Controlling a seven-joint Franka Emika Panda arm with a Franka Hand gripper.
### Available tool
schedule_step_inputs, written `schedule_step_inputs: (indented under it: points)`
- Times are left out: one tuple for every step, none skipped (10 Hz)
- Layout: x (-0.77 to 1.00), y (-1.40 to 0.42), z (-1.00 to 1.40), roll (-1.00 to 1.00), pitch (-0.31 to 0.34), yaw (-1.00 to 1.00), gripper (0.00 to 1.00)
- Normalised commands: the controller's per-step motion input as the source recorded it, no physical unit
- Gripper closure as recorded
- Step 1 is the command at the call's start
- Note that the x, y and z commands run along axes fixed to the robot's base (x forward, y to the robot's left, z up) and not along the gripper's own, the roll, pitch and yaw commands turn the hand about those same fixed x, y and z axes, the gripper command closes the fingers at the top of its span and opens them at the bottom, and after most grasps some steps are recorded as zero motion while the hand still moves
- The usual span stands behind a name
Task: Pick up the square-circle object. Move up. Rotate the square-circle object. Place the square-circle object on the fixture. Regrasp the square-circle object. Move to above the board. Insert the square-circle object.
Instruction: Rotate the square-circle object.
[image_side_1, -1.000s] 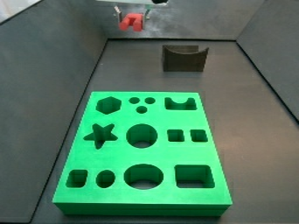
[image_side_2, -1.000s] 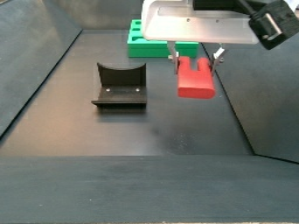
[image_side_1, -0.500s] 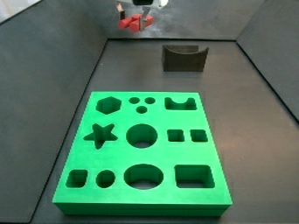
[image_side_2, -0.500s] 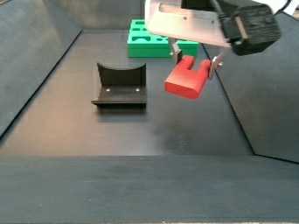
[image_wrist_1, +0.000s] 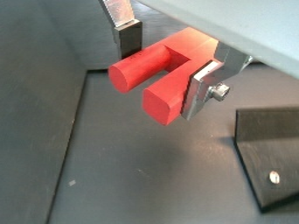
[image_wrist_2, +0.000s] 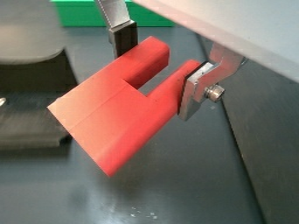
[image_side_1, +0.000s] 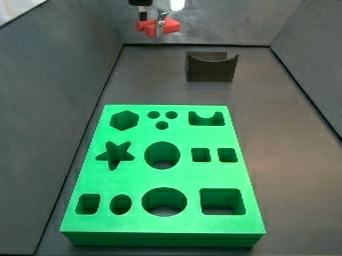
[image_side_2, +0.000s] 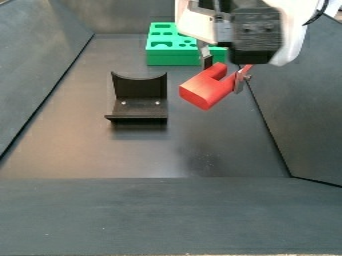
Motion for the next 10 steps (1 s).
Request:
schedule_step_inputs:
  points:
    - [0.02,0.02,-0.03,0.00,-0.002,-1.00,1.00]
    - [0.02,0.02,-0.03,0.00,-0.002,-1.00,1.00]
    - [0.02,0.02,-0.03,0.00,-0.002,-1.00,1.00]
    - [0.02,0.02,-0.03,0.00,-0.002,-1.00,1.00]
    - [0.02,0.02,-0.03,0.00,-0.003,-1.00,1.00]
    - [0.02,0.02,-0.03,0.00,-0.003,-1.00,1.00]
    - [0.02,0.02,-0.03,0.00,-0.003,-1.00,1.00]
    - [0.02,0.02,-0.03,0.00,-0.003,-1.00,1.00]
    - [0.02,0.02,-0.03,0.00,-0.003,-1.00,1.00]
    - [0.02,0.02,-0.03,0.00,-0.003,-1.00,1.00]
